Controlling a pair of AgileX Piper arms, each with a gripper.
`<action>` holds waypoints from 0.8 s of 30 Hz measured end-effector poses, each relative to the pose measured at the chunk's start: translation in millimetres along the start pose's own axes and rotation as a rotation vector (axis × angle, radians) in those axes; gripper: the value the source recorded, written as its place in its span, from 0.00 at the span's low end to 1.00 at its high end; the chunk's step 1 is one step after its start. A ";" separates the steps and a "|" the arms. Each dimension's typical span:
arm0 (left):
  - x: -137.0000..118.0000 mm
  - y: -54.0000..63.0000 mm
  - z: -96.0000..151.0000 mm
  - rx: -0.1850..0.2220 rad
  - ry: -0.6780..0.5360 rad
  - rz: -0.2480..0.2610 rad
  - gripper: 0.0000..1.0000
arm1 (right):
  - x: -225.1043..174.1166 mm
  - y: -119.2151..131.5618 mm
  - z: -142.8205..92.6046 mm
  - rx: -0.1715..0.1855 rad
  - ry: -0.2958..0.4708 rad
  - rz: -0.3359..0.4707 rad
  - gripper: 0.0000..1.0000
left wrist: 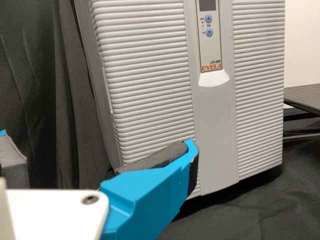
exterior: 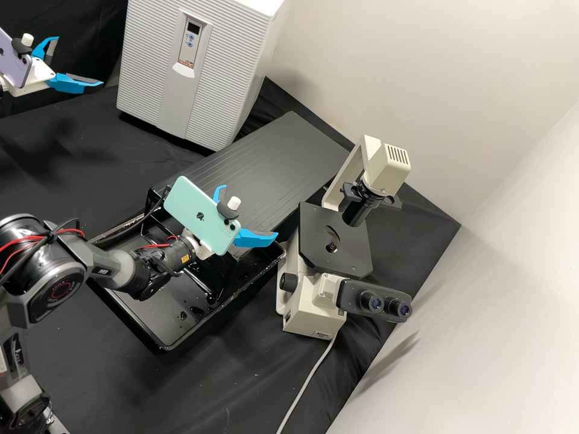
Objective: Open the incubator door
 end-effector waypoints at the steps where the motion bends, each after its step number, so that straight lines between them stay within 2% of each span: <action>1: 0.0 0.0 0.0 0.000 0.000 0.000 1.00 | 0.0 0.0 0.0 0.000 0.000 0.000 1.00; 13: 0.0 0.0 0.1 0.001 -0.001 0.000 1.00 | 0.0 0.0 0.0 0.000 0.000 0.000 1.00; 20: 0.5 -0.3 -5.1 -0.066 -0.056 -0.015 1.00 | 0.0 0.0 0.0 0.000 0.000 0.000 1.00; 24: 10.2 1.7 -11.4 -0.099 -0.110 -0.024 1.00 | 0.0 0.0 0.0 0.000 0.000 0.000 1.00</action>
